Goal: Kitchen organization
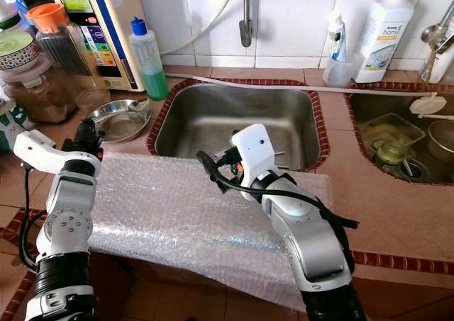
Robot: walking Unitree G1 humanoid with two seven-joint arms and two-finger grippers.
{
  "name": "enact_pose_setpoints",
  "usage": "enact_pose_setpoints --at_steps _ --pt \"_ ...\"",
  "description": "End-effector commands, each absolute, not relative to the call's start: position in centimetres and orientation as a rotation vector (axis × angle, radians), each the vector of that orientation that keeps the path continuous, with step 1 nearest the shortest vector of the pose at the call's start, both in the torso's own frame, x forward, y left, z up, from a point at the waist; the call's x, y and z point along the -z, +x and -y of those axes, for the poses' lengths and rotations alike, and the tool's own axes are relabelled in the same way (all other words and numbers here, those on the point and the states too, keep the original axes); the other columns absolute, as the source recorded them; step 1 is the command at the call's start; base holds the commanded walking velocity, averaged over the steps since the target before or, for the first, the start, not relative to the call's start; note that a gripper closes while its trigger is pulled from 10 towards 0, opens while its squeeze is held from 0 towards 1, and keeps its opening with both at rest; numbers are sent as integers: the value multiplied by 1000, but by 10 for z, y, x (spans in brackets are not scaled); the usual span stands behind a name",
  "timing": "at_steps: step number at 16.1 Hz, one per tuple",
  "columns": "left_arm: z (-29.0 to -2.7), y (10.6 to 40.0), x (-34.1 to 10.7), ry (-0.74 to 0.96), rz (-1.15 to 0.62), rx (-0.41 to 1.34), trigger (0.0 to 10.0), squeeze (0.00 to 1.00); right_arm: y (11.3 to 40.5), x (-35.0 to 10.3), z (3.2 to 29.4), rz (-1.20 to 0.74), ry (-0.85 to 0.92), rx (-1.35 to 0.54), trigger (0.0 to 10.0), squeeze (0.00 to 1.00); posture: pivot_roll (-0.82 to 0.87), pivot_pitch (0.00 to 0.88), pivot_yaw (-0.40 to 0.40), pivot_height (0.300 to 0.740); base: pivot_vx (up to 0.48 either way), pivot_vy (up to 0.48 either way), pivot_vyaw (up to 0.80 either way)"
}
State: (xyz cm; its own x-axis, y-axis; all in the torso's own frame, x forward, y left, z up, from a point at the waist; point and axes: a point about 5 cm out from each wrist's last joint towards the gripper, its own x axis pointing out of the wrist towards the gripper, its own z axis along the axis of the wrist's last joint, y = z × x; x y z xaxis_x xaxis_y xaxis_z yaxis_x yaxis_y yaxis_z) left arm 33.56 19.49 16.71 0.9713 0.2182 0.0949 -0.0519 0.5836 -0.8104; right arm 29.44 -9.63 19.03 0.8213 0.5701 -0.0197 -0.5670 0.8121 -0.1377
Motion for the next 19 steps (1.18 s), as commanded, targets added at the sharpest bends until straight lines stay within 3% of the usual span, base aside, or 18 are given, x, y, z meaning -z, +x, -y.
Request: enact_pose_setpoints --at_steps 1,4,7,10,14,19 --pt "-196 335 -176 -931 225 -141 0 0 296 -194 97 40 -131 -599 10000 0 -242 96 116 740 0 0 0" --pt "-191 337 -179 -1003 225 -90 0 0 300 -196 100 60 -139 -561 10000 0 -242 92 115 740 0 0 0" --pt "-168 335 -181 -974 178 58 0 0 319 -195 129 83 -403 -467 10000 0 -239 93 112 740 0 0 0" --pt "-152 332 -185 -928 161 149 0 0 326 -188 142 60 -595 -499 10000 0 -236 94 112 740 0 0 0" --pt "-120 323 -186 -817 98 334 0 0 335 -180 137 99 -793 -585 10000 0 -236 96 117 740 0 0 0" --pt "-106 318 -181 -764 52 402 0 0 349 -190 120 209 -901 -619 10000 0 -234 95 120 740 0 0 0"
